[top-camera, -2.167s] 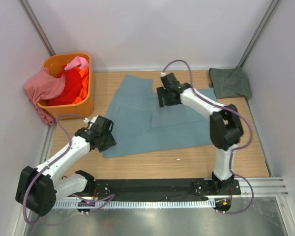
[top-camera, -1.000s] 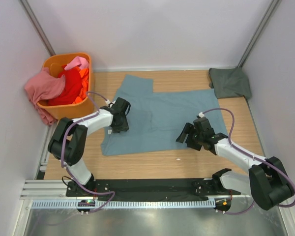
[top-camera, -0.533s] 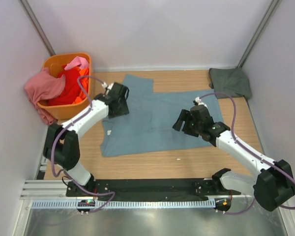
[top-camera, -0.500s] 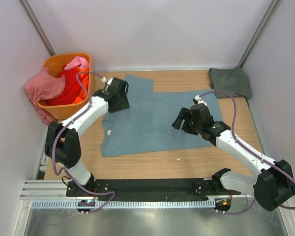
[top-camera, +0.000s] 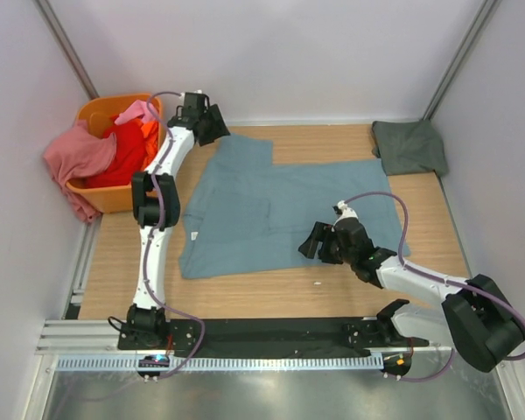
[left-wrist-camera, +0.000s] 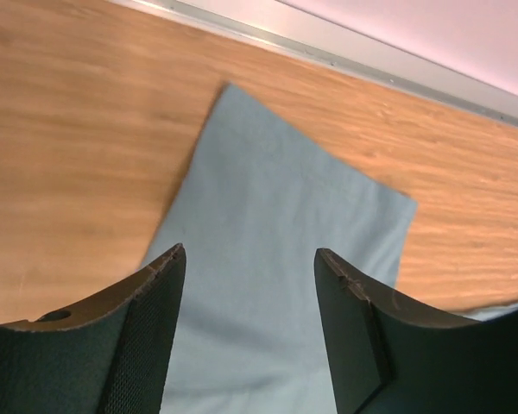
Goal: Fold and stack the t-shirts
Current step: Fold the tshirt
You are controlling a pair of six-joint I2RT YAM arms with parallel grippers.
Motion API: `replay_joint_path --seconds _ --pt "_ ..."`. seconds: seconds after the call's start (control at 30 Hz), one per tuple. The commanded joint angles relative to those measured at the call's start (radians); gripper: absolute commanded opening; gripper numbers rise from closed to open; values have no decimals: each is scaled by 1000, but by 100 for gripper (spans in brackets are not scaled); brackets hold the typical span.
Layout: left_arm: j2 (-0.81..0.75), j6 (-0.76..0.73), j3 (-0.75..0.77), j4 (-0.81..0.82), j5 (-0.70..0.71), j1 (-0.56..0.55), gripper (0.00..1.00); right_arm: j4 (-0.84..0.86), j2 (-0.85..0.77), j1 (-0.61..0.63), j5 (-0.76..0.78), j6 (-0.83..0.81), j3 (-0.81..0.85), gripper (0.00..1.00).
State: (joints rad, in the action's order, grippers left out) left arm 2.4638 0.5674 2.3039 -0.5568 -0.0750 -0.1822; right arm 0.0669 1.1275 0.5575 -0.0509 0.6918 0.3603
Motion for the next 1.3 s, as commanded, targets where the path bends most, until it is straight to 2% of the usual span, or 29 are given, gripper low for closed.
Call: replay_joint_path --seconds 0.0,0.1,0.27,0.47,0.57,0.63,0.67,0.73,0.77,0.83,0.87,0.93,1.0,1.03,1.07,1.27 --pt "102 -5 178 15 -171 50 63 188 28 15 -30 -9 -21 75" --pt "162 32 184 81 -172 67 68 211 61 18 -50 -17 -18 75" --pt "245 63 207 103 -209 70 70 228 101 16 -56 -17 -11 75" --pt "302 94 221 126 -285 53 70 235 143 16 -64 -17 2 75" --pt "328 112 233 139 -318 44 66 237 149 16 -66 -18 3 75" --pt "348 132 236 155 -319 41 59 240 146 15 -66 -20 2 75" --pt "351 140 235 161 -318 43 49 243 144 16 -66 -20 -3 75" --pt "359 158 233 192 -316 43 35 247 126 16 -67 -21 -7 75" --pt "360 173 235 213 -316 43 21 235 120 16 -67 -24 -7 75" --pt "354 180 245 221 -319 43 5 199 81 18 -66 -31 11 75" --pt "345 174 246 221 -321 41 0 147 60 16 -64 -31 50 75" --pt "293 160 223 222 -321 43 0 61 8 16 -50 -63 179 77" --pt "238 132 192 216 -310 43 0 -132 3 15 25 -107 306 78" --pt "210 123 160 215 -304 43 0 -197 12 12 51 -151 378 82" --pt "148 114 146 204 -302 43 0 -308 43 -13 130 -170 513 83" --pt "-63 40 -16 158 -313 35 0 -498 239 -209 114 -250 888 85"
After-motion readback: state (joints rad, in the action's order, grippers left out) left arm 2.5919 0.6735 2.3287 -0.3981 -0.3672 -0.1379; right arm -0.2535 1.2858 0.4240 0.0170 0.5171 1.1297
